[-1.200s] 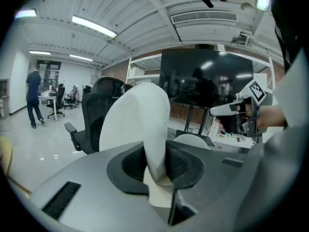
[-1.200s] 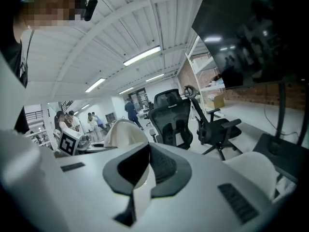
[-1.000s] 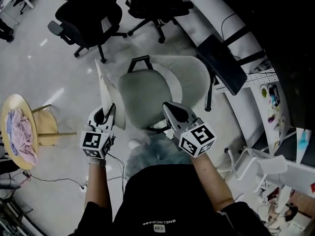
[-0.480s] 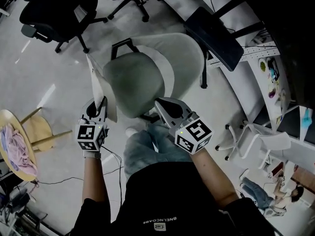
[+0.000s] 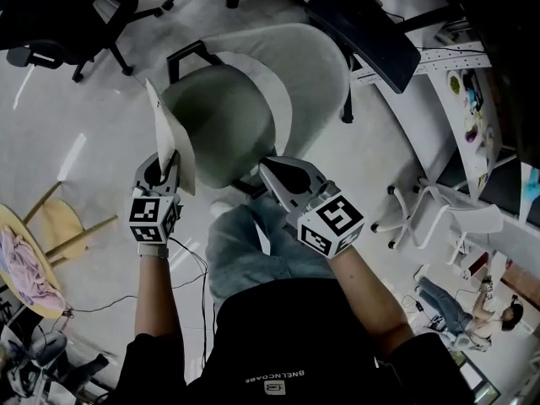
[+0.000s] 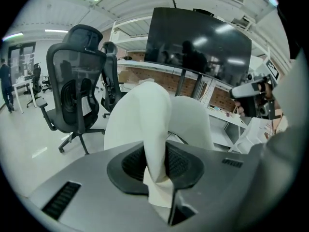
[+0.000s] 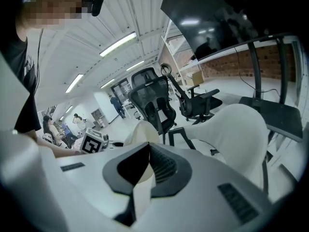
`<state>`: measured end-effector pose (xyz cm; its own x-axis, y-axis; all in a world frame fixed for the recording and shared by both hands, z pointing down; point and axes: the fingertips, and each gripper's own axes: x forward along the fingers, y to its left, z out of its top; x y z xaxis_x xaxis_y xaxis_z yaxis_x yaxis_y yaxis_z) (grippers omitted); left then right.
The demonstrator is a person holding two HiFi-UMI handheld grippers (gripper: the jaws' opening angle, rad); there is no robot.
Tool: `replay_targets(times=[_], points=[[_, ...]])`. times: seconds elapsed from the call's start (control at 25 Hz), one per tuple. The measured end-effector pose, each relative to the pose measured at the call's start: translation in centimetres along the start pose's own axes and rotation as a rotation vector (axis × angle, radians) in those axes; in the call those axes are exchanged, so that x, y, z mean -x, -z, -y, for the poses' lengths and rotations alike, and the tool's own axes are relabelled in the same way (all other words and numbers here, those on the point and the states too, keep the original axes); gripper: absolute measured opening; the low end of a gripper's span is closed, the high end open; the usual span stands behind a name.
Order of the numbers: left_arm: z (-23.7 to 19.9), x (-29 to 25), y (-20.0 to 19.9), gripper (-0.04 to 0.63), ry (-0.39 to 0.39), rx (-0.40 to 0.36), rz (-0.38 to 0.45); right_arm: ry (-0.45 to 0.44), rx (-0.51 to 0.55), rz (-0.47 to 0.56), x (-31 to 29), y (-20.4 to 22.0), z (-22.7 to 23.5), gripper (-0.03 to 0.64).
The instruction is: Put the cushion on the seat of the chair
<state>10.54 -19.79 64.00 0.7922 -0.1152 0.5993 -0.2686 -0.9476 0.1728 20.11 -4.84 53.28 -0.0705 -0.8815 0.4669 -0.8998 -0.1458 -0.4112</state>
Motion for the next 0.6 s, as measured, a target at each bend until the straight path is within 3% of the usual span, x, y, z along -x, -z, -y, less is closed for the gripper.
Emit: replay_targets(times=[0.6], points=[[6.4, -7.1, 1.1, 0.072, 0.162, -0.057, -0.059, 0.067, -0.082, 0.017, 1.6, 2.1, 4.6, 0.009]])
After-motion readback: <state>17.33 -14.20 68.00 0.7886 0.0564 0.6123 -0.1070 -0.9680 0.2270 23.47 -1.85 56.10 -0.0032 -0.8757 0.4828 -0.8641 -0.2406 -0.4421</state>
